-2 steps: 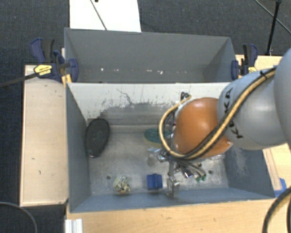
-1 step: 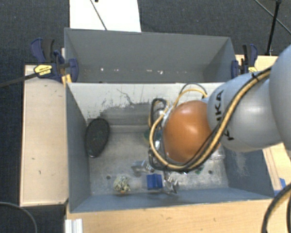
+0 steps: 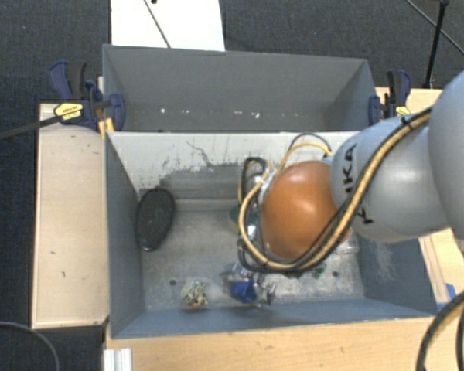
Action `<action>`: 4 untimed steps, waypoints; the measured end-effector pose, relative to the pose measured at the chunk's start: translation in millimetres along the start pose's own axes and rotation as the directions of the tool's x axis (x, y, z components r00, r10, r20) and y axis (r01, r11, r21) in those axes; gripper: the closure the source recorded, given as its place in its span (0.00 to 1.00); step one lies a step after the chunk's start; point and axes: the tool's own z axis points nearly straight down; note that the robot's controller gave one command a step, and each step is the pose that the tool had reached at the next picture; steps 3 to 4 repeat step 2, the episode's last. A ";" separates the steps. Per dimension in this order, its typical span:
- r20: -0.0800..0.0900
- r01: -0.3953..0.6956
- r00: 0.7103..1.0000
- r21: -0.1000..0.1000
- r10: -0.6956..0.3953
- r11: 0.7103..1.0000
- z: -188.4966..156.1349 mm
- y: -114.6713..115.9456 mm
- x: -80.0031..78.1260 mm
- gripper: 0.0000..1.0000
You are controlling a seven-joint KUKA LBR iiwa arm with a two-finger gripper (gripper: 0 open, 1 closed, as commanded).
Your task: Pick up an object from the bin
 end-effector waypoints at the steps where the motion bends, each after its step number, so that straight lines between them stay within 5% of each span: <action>1: 0.005 0.024 1.000 0.004 -0.024 1.000 -114.9 11.0 -27.3 1.00; 2: -0.002 0.428 0.904 0.002 -0.428 0.904 -188.7 -24.5 22.5 1.00; 4: -0.002 0.428 0.904 0.002 -0.428 0.904 -188.7 -24.5 22.5 1.00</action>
Offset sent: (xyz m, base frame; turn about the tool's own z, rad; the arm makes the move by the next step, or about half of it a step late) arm 0.0040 0.0265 0.1104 -0.0287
